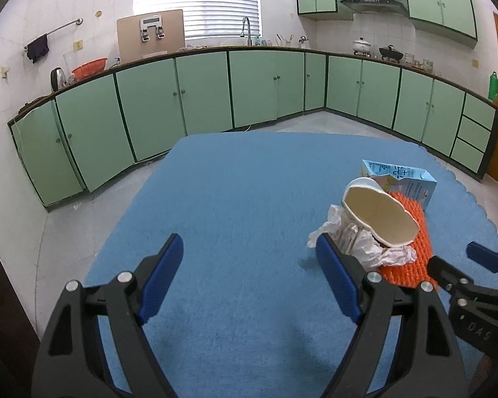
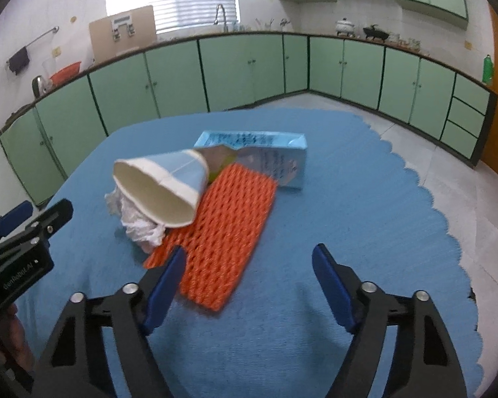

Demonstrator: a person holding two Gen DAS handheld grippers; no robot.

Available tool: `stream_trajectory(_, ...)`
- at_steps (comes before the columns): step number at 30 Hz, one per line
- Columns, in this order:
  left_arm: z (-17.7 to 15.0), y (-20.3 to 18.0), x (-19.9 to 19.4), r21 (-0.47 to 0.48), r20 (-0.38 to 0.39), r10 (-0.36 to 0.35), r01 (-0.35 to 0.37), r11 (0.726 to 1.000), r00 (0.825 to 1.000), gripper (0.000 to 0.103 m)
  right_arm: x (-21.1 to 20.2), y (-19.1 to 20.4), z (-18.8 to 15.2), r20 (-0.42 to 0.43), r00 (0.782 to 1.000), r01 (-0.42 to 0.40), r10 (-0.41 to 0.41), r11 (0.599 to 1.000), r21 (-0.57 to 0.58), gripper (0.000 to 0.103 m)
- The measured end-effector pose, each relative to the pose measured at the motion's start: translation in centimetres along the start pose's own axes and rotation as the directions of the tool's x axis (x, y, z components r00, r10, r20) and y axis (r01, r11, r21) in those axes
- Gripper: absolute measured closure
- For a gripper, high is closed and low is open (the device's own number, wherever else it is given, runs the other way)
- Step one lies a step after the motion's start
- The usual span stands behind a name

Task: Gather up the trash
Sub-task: 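Move both open tools back toward the orange mesh and tissue on the mat, then grasp the orange mesh with the right gripper while the left gripper grasps the crumpled tissue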

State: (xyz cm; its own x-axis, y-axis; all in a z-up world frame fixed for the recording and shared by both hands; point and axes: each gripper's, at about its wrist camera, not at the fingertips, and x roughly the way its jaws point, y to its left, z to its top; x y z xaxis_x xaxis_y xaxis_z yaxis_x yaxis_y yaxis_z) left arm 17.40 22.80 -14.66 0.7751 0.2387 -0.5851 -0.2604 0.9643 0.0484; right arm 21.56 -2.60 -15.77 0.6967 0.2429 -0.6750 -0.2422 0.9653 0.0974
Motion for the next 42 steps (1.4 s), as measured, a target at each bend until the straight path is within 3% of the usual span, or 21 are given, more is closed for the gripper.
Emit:
stream_trajectory(2, 0.0, 0.1, 0.2, 0.000, -0.004, -0.001, 0.001, 1.000, 1.000, 0.023, 0.4, 0.2, -0.1, -0.020, 1.000, -0.012, 0.012, 1.000, -0.008, 0.035)
stream_trajectory(10, -0.1, 0.1, 0.9, -0.008, -0.021, -0.004, 0.004, 1.000, 1.000, 0.023, 1.3, 1.0, -0.4, -0.062, 0.995, -0.083, 0.081, 0.996, -0.031, 0.092)
stream_trajectory(13, -0.1, -0.3, 1.0, -0.004, -0.024, -0.012, 0.012, 1.000, 1.000, 0.023, 0.8, 1.0, -0.4, -0.047, 0.995, -0.094, 0.093, 0.995, -0.039, 0.103)
stream_trajectory(24, 0.1, -2.8, 1.2, -0.002, -0.046, -0.103, 0.103, 0.995, 0.994, 0.023, -1.2, -1.9, 0.6, 0.002, 0.999, -0.040, 0.040, 0.999, -0.028, 0.103)
stream_trajectory(27, 0.1, -3.3, 1.1, 0.007, -0.040, -0.070, 0.071, 0.997, 0.997, 0.023, -0.8, -2.1, 0.8, -0.013, 0.998, -0.060, 0.059, 0.998, -0.016, 0.102)
stream_trajectory(29, 0.1, -3.1, 1.1, 0.018, -0.027, -0.041, 0.041, 0.999, 0.999, 0.023, -0.5, -1.6, 0.5, -0.026, 0.997, -0.073, 0.072, 0.997, -0.029, 0.096)
stream_trajectory(31, 0.1, -2.5, 1.2, 0.026, -0.023, -0.014, 0.015, 1.000, 1.000, 0.023, -0.3, -1.0, 0.2, -0.033, 0.996, -0.079, 0.078, 0.996, -0.036, 0.070)
stream_trajectory(33, 0.0, -1.6, 1.3, 0.016, -0.034, -0.003, 0.003, 1.000, 0.999, 0.023, 0.0, -0.3, 0.1, -0.028, 0.996, -0.085, 0.084, 0.996, -0.039, 0.064)
stream_trajectory(38, -0.3, -0.2, 1.5, -0.015, -0.053, 0.007, -0.008, 1.000, 0.999, 0.023, 1.9, 0.9, -0.2, -0.083, 0.994, -0.075, 0.070, 0.996, -0.057, 0.063)
stream_trajectory(42, -0.3, -0.1, 1.6, -0.019, -0.057, 0.004, -0.005, 1.000, 0.998, 0.023, 2.2, 1.0, -0.3, -0.097, 0.991, -0.101, 0.095, 0.993, -0.061, 0.090)
